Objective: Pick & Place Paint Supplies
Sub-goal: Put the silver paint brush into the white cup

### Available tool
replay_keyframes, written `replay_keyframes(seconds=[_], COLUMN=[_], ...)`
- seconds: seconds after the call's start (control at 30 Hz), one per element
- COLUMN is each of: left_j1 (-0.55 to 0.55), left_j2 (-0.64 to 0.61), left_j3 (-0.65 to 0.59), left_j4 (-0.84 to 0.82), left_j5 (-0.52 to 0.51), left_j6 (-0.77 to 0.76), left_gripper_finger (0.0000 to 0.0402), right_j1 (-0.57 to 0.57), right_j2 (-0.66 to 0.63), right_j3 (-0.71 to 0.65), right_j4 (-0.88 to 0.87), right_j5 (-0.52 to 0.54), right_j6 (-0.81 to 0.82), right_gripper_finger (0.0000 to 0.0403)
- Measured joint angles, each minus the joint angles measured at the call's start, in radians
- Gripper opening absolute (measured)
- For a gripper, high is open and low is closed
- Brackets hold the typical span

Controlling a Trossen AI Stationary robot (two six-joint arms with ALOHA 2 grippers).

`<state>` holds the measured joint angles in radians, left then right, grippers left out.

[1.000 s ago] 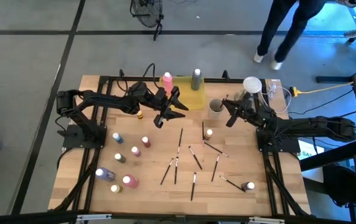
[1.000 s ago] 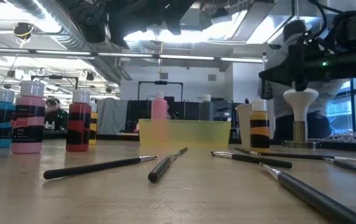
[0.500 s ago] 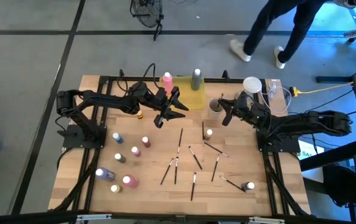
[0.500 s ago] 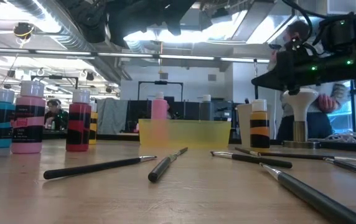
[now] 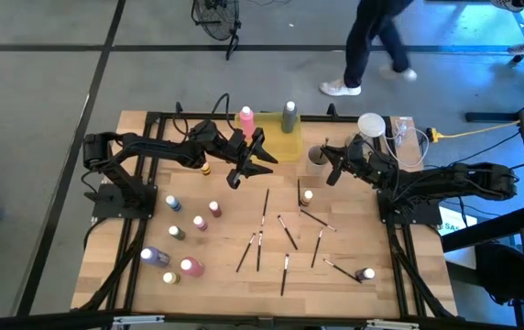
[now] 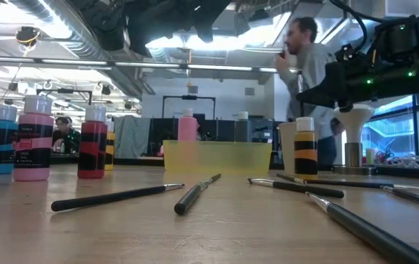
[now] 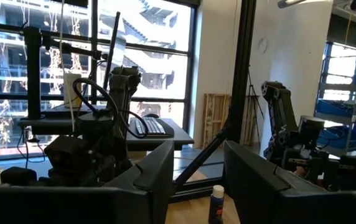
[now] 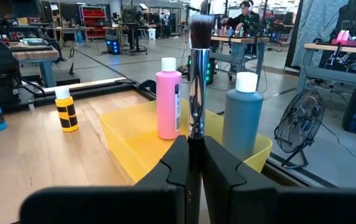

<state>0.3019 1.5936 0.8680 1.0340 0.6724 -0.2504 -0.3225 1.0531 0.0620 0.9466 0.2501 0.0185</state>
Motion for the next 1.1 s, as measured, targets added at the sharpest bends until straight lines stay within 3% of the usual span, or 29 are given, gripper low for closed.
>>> replay_keyframes(seconds=[0.63, 0.87, 1.1], left_j1=[0.001, 0.001, 0.001], left_j2=[0.000, 0.000, 0.000], left_j3=[0.000, 0.000, 0.000], left_j4=[-0.014, -0.022, -0.023], left_j5=[0.000, 0.000, 0.001], left_j6=[0.003, 0.003, 0.003], left_gripper_finger=[0.0136, 0.0136, 0.0136], right_j1=[0.000, 0.000, 0.000], right_j2=[0.000, 0.000, 0.000], right_j3=[0.000, 0.000, 0.000], right_j4=[-0.007, -0.008, -0.008], right_j5=[0.000, 0.000, 0.000], right_j6=[0.000, 0.000, 0.000], right_gripper_finger=[0.0022, 0.0072, 0.0092])
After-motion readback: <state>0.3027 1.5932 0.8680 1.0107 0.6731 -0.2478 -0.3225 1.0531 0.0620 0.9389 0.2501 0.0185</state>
